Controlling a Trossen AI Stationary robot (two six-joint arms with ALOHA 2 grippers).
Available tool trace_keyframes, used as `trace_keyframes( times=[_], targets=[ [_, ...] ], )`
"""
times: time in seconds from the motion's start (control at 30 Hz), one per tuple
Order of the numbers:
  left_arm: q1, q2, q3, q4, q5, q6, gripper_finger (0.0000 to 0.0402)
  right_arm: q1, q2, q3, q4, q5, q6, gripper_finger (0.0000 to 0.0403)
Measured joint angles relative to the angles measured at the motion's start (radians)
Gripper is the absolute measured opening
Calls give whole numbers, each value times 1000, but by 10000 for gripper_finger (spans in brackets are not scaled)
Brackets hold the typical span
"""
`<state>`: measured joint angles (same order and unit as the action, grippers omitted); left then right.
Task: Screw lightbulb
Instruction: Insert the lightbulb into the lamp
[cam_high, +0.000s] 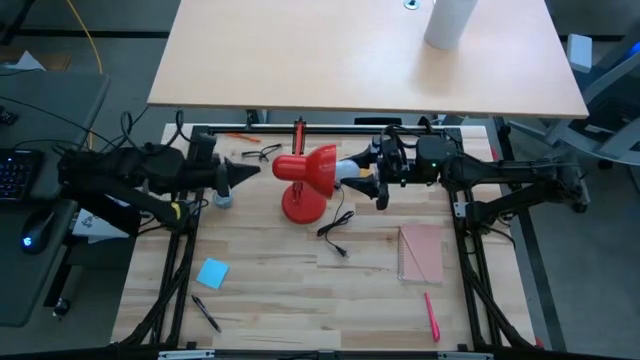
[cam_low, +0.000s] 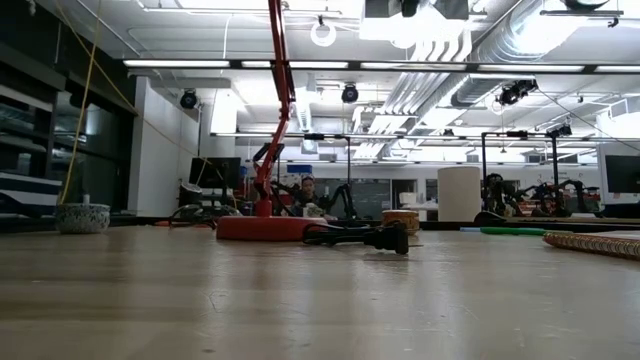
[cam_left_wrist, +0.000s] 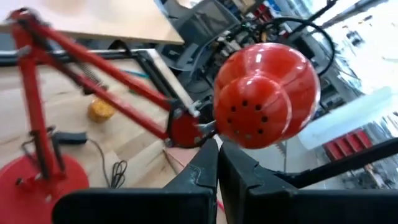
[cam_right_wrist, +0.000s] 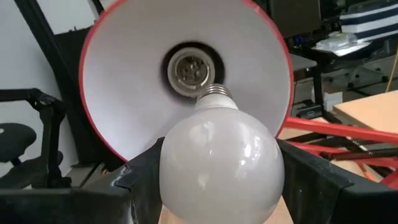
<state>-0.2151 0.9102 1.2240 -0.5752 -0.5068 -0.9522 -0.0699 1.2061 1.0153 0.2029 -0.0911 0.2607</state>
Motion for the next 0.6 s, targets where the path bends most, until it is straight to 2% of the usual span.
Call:
trace_keyframes(
  times=[0.17, 0.6],
  targets=[
    [49, 3, 0, 81, 58, 90, 0, 7, 29, 0, 15, -39, 9, 254],
    [144, 57, 0, 104, 237, 120, 0, 12, 39, 0, 59, -43, 18, 254]
  ],
)
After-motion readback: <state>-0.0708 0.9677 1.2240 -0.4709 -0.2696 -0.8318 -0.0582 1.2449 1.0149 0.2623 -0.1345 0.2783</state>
